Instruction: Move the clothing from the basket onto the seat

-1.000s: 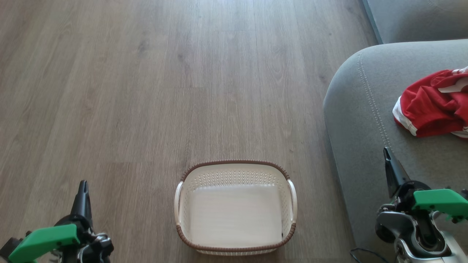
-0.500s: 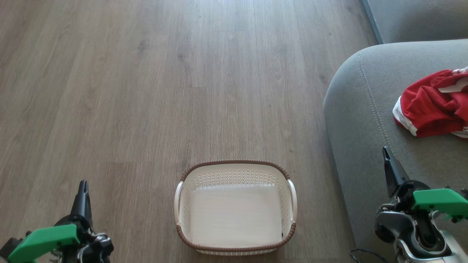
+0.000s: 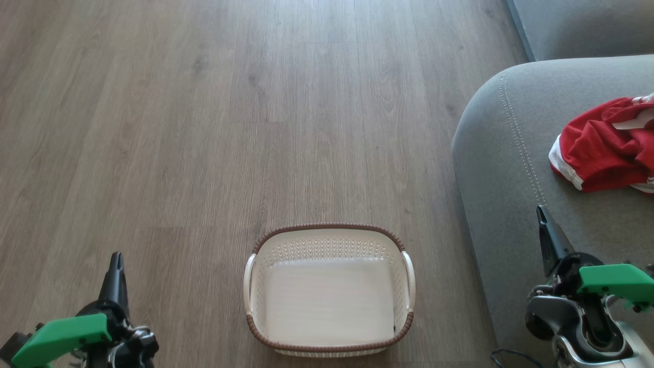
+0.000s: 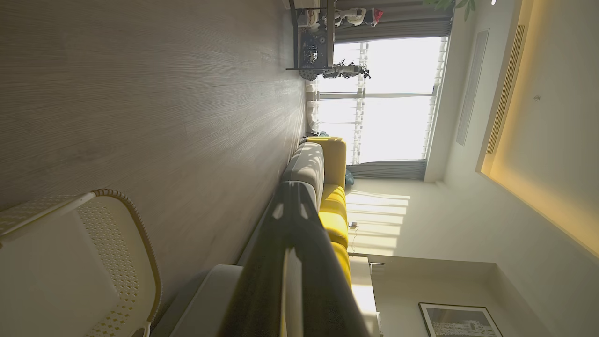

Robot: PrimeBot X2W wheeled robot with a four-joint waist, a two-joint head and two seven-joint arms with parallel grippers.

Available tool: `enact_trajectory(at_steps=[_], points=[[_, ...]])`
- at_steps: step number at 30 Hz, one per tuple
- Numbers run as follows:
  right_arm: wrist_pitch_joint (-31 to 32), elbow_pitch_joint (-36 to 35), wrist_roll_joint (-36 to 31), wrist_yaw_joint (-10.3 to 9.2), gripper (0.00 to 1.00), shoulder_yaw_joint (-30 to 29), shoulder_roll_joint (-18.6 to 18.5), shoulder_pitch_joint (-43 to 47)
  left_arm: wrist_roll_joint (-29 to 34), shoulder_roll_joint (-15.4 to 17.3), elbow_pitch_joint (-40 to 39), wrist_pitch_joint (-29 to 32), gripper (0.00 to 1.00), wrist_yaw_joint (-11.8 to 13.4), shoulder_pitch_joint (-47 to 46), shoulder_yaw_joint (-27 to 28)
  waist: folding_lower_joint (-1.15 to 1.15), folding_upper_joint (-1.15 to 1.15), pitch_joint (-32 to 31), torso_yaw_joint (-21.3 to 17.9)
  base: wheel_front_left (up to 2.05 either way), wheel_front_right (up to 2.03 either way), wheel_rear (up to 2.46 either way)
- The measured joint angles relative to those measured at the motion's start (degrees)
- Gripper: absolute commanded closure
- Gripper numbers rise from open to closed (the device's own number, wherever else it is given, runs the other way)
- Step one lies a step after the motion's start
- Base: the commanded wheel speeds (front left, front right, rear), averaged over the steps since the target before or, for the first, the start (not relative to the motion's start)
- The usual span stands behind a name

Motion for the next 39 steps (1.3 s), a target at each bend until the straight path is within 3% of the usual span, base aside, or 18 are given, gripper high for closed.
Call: enact_trajectory(at_steps=[39], points=[[-4.5,-2.3,4.7,0.00,1.00,5.7,-4.5,0.0,-0.1,0.0,-0.2,0.0,1.00,0.0,0.0,0.0,0.00,0.00,0.1,0.0,0.00,0.00,0.00]])
